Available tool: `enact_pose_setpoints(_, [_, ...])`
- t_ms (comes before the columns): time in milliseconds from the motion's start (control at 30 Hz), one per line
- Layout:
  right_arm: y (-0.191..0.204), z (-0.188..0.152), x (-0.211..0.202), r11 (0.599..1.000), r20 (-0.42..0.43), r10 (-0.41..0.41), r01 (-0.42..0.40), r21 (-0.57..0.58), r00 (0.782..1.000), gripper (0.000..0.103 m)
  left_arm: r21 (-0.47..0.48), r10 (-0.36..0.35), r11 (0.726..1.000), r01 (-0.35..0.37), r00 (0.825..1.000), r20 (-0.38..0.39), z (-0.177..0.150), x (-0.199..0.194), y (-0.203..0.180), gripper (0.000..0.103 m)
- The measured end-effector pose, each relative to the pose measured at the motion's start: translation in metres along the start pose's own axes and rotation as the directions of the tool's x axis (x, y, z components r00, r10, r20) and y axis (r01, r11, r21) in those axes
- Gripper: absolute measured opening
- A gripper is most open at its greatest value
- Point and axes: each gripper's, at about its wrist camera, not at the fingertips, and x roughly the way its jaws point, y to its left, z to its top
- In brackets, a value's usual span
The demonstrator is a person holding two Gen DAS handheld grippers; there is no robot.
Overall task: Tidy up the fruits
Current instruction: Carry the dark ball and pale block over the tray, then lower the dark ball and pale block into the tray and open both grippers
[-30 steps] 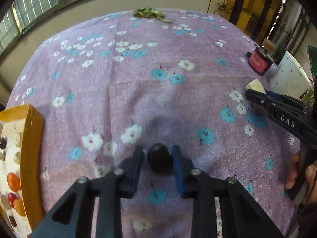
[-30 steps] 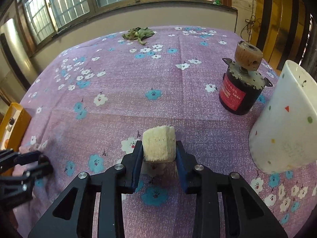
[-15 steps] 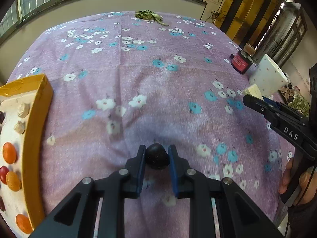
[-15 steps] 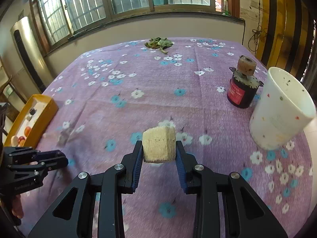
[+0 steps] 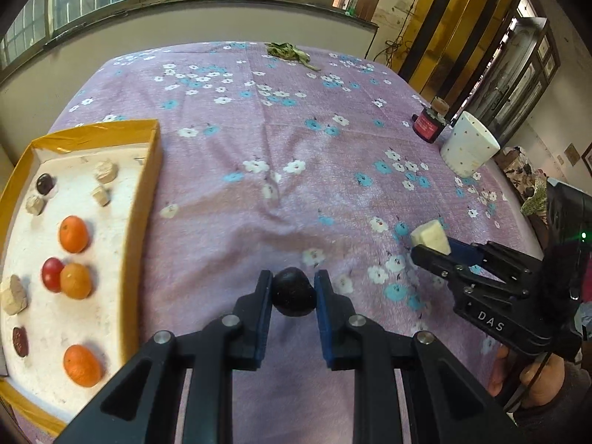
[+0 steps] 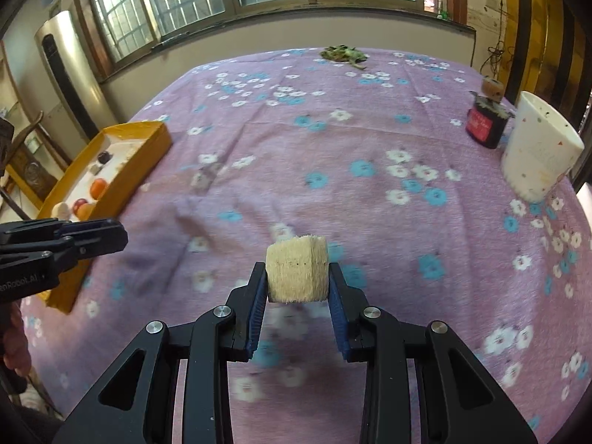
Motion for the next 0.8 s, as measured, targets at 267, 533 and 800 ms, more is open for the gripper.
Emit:
enact_pose_setpoints(267, [0.082,0.016,0.006,0.993,-0.001,0.080,-0.080,-0.082,0.997,0.031,-0.071,0.039,0.997,-0.036,0.999,0.035,-0.018,-0.039,0.059,0.025])
enact_pose_setpoints(533, [0.155,0.039,0.025,0.977,-0.020,0.146,-0.148,-0.151,0.989,0.030,-0.148,0.124,0.982,-0.117,0.991,0.040,-0.027,-0.064,0.133,0.025])
enact_pose_setpoints(800, [0.201,0.070,0.052,0.972,-0.029,0.163,-0.166,-0.164,0.986,0.030,-0.183,0.176,0.969,-0.165,0.983,0.046,-0.010,-0.069,0.198,0.025])
